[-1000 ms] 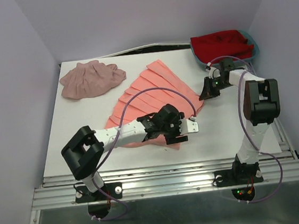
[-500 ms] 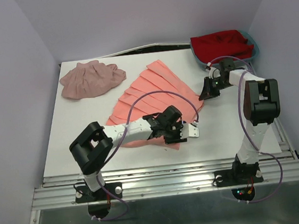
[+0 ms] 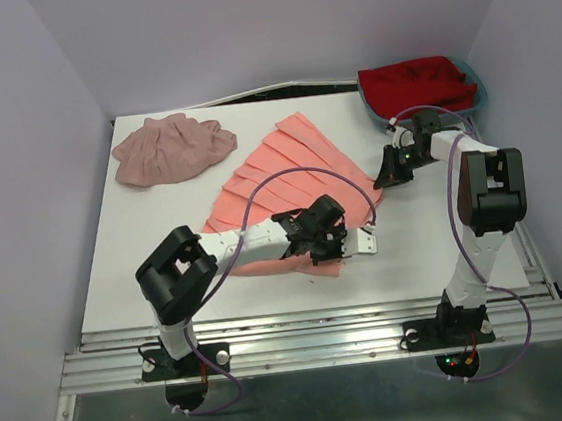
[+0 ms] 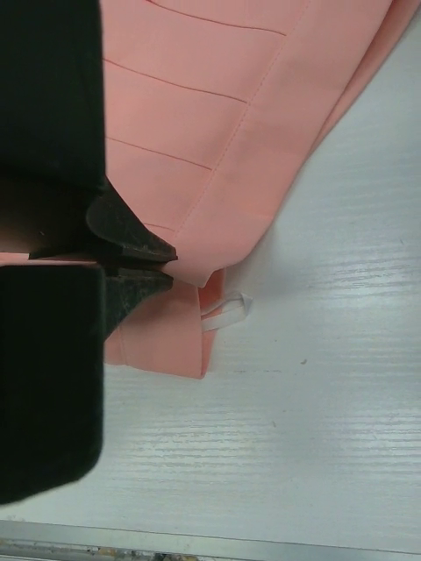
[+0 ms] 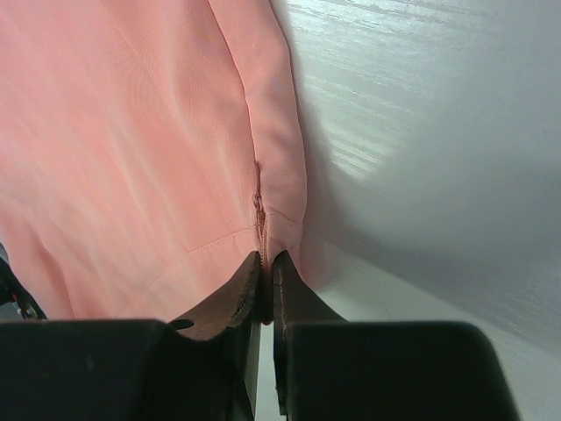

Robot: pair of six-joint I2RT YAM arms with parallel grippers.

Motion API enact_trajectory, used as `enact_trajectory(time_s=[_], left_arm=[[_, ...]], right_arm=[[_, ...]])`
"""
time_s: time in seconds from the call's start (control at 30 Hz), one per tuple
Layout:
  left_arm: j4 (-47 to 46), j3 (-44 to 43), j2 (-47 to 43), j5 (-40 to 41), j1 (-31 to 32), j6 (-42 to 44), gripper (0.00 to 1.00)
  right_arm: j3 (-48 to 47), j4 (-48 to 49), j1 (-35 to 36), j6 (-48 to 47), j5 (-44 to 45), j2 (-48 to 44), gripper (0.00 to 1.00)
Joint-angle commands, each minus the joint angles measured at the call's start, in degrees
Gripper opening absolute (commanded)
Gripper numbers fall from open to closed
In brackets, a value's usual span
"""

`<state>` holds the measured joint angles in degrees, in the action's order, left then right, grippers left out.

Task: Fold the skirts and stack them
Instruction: Fold the skirt

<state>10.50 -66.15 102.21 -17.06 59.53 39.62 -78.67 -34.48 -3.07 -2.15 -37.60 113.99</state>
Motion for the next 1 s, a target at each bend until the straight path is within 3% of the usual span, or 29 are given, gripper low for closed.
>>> enact_trajectory(time_s=[0.0,0.07,0.13,0.17,0.3,0.33,0.37,0.4,0.97], left_arm=[[-3.0,-2.1,0.2,1.1,0.0,0.7,0.01],[-4.8,-0.7,1.8,1.7,0.0,1.3,0.04],[-6.3,0.6,2.5,2.5,0.1,1.3,0.13],[-6.9,1.1,3.2,3.1,0.1,1.4,0.28],[-9.8,4.7,3.1,6.2,0.1,2.3,0.60],[-9.9,5.1,3.0,6.5,0.2,2.4,0.84],[-10.0,6.1,2.6,6.8,0.4,2.4,0.87],[-10.1,6.6,2.3,7.2,0.6,2.7,0.97],[-13.5,16.6,-2.6,11.1,6.2,4.2,0.98]], right_arm=[[-0.6,-1.6,-0.1,-1.0,-2.3,-0.7,0.01],[-0.7,-1.9,-0.1,-1.0,-2.1,-0.9,0.01],[-1.2,-2.3,-0.1,-1.1,-2.4,-1.0,0.01],[-1.4,-2.4,-0.1,-1.0,-2.4,-0.9,0.01],[-3.2,-3.8,-0.1,-1.1,-1.7,-0.6,0.01],[-4.2,-4.3,-0.1,-1.3,-1.6,-0.2,0.01],[-4.6,-4.5,-0.1,-1.3,-1.4,0.0,0.01],[-4.9,-4.8,-0.1,-1.3,-1.2,0.1,0.01],[-13.9,-6.5,-2.5,-0.3,4.3,6.1,0.01]])
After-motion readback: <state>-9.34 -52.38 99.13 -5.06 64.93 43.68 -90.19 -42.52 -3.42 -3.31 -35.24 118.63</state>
